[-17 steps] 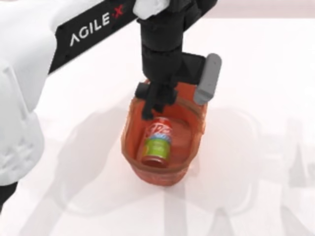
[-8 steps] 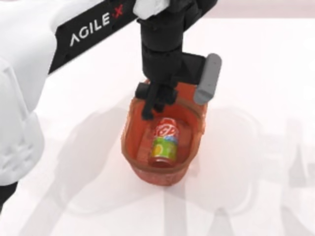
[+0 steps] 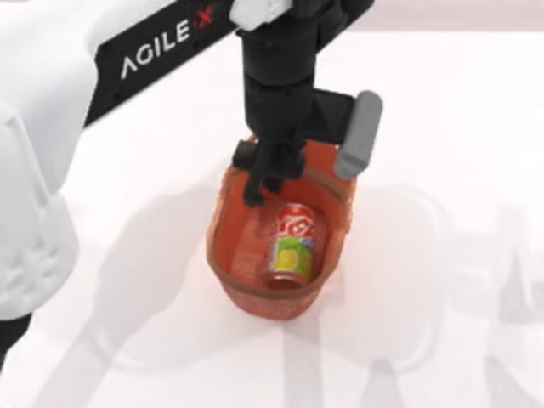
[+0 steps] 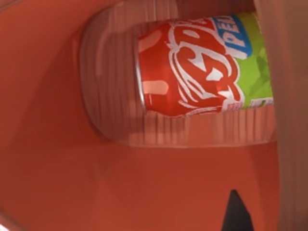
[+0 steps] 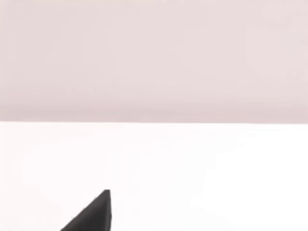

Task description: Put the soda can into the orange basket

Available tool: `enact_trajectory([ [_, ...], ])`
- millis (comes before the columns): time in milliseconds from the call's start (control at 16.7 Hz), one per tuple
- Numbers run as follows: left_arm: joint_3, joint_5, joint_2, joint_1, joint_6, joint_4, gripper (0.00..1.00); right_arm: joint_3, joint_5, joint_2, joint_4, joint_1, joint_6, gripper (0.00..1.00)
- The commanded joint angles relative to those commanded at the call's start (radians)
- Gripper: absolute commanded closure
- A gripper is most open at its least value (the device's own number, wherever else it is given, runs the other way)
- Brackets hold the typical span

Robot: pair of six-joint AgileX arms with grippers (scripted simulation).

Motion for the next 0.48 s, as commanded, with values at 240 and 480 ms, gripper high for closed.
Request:
enact_trajectory([
  [240,0.123,0.000,0.008,0.028,0.022,-0.117,1.00,0.000,0.000,0.000,0.000,0.000,0.000,0.00],
  [480,0.202,0.000,0.006,0.052,0.031,-0.194,1.00,0.000,0.000,0.000,0.000,0.000,0.000,0.00],
])
